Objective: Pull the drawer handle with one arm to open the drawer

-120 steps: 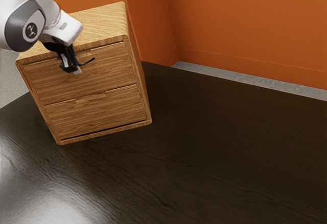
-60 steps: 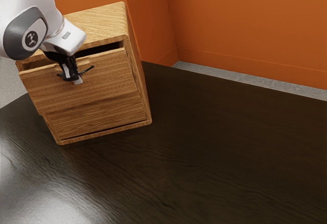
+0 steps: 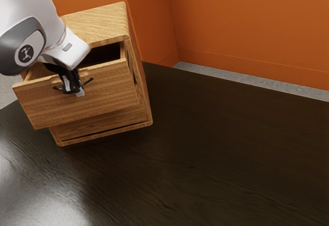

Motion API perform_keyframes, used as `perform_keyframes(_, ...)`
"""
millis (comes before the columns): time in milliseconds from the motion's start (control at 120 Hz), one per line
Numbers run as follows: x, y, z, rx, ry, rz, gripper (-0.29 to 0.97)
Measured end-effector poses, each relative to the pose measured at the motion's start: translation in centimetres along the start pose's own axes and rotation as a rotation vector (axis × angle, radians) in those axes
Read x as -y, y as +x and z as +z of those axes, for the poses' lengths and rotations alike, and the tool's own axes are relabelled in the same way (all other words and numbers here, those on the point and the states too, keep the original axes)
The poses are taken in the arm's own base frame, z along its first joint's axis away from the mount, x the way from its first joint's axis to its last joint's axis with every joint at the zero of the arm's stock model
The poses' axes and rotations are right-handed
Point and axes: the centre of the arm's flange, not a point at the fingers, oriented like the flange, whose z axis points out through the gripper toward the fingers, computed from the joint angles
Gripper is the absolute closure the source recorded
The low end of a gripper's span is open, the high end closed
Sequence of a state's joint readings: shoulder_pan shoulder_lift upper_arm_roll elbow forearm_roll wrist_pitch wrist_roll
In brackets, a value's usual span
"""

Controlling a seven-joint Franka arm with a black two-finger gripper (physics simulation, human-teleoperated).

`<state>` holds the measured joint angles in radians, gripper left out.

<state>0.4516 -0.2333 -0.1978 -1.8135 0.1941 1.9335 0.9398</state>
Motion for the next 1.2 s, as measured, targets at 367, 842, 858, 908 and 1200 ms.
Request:
perform_keyframes(367,-4.7,-0.4,-2.8,0.03,0.076,0.038,0.79)
perform_keyframes(842,-8.4,-1.3,-4.0,0.042,0.093,0.028,0.77)
perform_keyframes(858,-8.6,-1.3,-4.0,0.042,0.094,0.029,0.78)
perform_keyframes(908,-9.0,-1.2,-4.1,0.046,0.097,0.03,0.79)
perform_keyframes(1200,-11.5,-0.7,-5.1,0.071,0.122,0.023,0.79)
